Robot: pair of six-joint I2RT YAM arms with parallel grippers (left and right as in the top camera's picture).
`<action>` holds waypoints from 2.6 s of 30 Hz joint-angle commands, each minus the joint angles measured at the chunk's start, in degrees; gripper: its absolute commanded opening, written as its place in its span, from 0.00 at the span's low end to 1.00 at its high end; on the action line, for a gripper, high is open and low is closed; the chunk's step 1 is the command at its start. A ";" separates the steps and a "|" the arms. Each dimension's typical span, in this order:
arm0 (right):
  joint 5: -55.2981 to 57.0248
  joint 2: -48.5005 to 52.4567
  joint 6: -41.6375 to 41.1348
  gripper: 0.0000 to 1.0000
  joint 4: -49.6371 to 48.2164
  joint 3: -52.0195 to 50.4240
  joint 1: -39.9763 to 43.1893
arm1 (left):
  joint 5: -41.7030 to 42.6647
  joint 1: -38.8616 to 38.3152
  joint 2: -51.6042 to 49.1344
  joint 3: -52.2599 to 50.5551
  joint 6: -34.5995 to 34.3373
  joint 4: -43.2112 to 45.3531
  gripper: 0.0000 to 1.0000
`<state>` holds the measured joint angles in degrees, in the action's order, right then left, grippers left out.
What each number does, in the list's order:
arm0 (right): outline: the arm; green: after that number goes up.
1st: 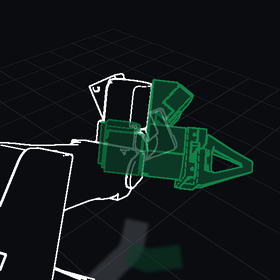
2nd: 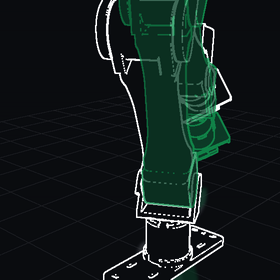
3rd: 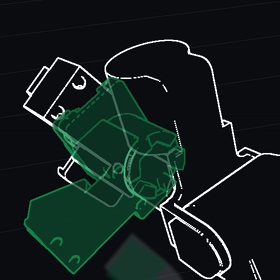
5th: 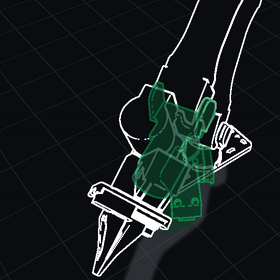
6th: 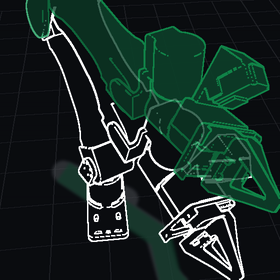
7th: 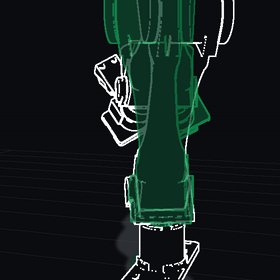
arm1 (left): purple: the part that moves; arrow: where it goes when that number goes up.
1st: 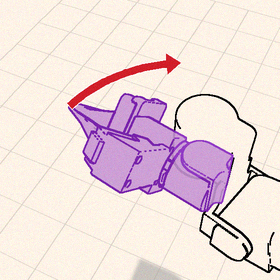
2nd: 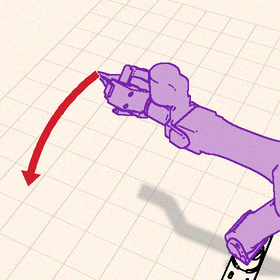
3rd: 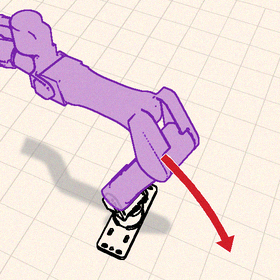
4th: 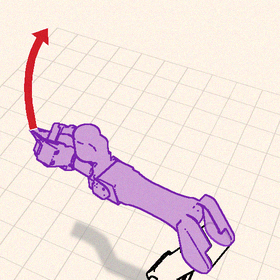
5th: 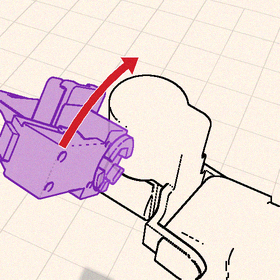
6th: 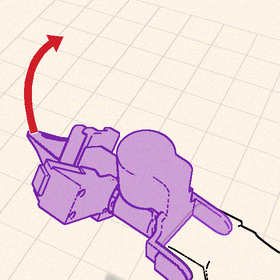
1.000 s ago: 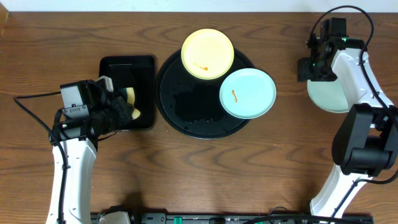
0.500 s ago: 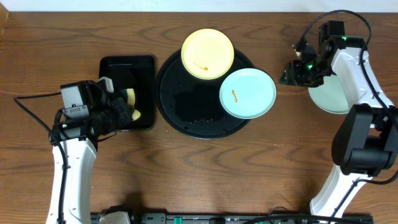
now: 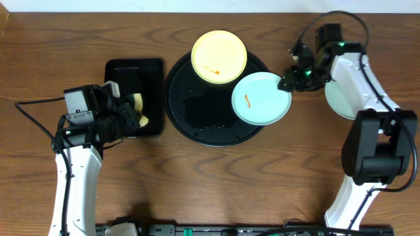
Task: Clean dirty plates on tray and stack at the side
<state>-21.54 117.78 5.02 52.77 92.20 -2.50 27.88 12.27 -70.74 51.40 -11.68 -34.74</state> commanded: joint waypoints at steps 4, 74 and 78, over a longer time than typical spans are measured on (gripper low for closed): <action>5.53 -0.11 -0.28 0.52 -4.24 -3.61 -2.49 | -0.55 0.20 -0.02 0.46 1.16 -0.20 0.08; 29.00 -14.99 -31.04 0.02 -5.40 -14.99 -25.97 | -11.43 -30.56 -9.81 3.43 -10.29 18.08 0.08; 29.14 -14.99 -32.04 0.01 -8.70 -17.92 -25.92 | -11.43 -35.26 -15.06 3.43 -10.32 21.51 0.07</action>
<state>8.08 102.06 -24.84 44.91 76.05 -28.77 16.27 -20.40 -82.67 53.41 -20.99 -14.57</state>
